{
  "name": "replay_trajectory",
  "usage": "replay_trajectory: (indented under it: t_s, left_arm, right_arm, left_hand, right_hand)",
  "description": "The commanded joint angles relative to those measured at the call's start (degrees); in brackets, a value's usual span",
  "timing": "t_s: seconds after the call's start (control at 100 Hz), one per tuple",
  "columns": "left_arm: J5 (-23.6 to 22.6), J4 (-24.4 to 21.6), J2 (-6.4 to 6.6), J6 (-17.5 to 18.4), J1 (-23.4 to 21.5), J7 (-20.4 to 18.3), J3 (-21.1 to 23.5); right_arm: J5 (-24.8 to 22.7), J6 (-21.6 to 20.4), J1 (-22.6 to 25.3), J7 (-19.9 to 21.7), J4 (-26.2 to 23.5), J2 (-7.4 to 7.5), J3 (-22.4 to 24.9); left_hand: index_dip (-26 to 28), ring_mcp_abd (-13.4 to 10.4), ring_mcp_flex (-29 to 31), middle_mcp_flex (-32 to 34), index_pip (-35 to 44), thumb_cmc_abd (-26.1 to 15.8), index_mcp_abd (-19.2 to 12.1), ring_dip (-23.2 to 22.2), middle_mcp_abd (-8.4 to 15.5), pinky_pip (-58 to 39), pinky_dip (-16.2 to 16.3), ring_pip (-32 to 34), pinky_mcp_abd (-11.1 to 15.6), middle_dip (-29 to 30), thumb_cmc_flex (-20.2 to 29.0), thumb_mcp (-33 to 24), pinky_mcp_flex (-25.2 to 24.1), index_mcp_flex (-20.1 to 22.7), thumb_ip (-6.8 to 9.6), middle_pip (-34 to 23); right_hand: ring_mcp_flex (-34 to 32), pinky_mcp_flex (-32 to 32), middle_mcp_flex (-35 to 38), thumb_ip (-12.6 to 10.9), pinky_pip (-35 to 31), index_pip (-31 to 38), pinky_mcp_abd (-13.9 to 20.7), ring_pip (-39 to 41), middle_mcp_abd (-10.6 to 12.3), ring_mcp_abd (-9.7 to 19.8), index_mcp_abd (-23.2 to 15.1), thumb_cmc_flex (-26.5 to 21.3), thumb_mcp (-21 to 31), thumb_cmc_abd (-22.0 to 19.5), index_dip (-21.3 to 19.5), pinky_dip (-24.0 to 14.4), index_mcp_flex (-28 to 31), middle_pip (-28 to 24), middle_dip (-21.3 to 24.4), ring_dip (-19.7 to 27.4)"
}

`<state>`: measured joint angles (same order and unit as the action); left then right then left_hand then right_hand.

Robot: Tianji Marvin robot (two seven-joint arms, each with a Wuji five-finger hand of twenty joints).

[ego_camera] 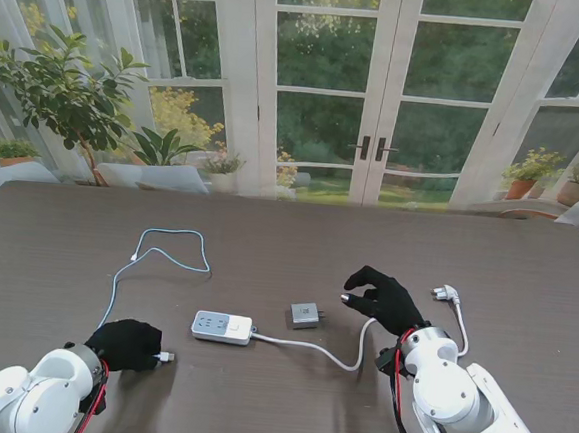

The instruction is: Set up the charging station

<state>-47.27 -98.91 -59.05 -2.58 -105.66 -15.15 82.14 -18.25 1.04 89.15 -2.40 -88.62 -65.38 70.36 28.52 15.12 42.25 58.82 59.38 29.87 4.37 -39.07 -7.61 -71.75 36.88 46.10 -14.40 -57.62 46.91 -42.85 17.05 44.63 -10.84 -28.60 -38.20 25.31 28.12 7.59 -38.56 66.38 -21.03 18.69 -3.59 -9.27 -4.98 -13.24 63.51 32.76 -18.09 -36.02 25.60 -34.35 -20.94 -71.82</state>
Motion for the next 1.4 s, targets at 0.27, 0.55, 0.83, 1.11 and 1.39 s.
replay_trajectory:
  t_s: [0.27,0.55,0.83,1.11,1.39]
  left_arm:
    - [10.51,2.63,-1.22,0.92,0.51,0.26,0.25]
    - [17.43,4.8,-2.01,1.37,1.39,2.02,-0.35]
    - [19.65,5.97,-2.54,1.7,1.95,3.9,-0.69]
    - [21.65,6.03,-2.4,1.94,2.15,2.41,-0.56]
    - [22.85,6.04,-2.14,2.17,2.29,0.7,-0.29]
  right_arm:
    - [0.46,0.02,0.05,0.95,0.15,-0.3,-0.34]
    - [0.71,-0.08,-0.04,0.93,0.34,-0.34,-0.43]
    - [1.11,0.02,-0.12,0.88,0.48,-0.41,-0.52]
    - [1.43,0.28,-0.14,0.95,0.47,-0.44,-0.5]
    - [1.65,0.35,-0.18,0.96,0.52,-0.47,-0.53]
  left_hand:
    - [-3.22,2.18,13.35,7.47,-10.06,-1.51,-1.27,3.21,-0.94,-6.51,0.53,2.69,-3.02,2.15,9.5,-0.58,10.64,6.93,-0.56,3.33]
    - [-2.83,-1.22,19.33,8.18,-11.04,0.42,1.23,-1.73,-2.77,-31.74,-1.27,19.59,-2.61,1.51,9.82,-3.74,31.96,8.37,-0.97,3.56]
    - [-4.5,-10.08,30.52,9.56,-10.27,2.5,3.25,-4.86,-4.18,-48.22,10.44,37.43,18.7,7.11,0.42,-3.65,47.28,10.73,-0.37,-2.97]
    - [1.34,-19.71,30.8,2.82,-15.83,1.42,5.21,-3.84,-3.84,-48.23,17.01,48.48,25.45,7.1,-16.08,-5.25,48.02,6.33,0.82,-9.34]
    - [4.26,-26.14,30.86,-2.42,-7.09,-6.82,2.48,-4.17,-2.03,-48.23,17.26,52.59,27.24,2.31,-13.61,5.09,48.14,-2.78,1.37,-16.74]
  right_hand:
    - [0.05,0.27,1.13,-0.87,1.78,-19.83,-1.16,-1.37,-0.08,0.24,0.76,1.45,-1.12,-1.44,0.26,-1.0,-0.13,0.57,0.23,51.39]
    - [0.06,0.31,1.17,-0.86,1.84,-19.73,-1.06,-1.36,-0.11,0.18,0.98,1.49,-1.17,-1.6,0.24,-1.1,-0.32,0.5,0.23,51.4]
    - [0.12,0.33,1.23,-0.89,1.91,-19.65,-1.05,-1.34,-0.24,0.17,1.13,1.51,-1.2,-1.82,0.23,-1.17,-0.44,0.47,0.25,51.41]
    - [0.13,0.3,1.33,-0.92,1.97,-19.63,-1.07,-1.33,-0.31,0.22,1.33,1.45,-1.18,-2.02,0.25,-1.24,-0.5,0.44,0.27,51.42]
    - [0.16,0.27,1.27,-0.92,2.02,-19.62,-1.04,-1.32,-0.32,0.19,1.47,1.58,-1.27,-2.27,0.27,-1.28,-0.63,0.43,0.28,51.42]
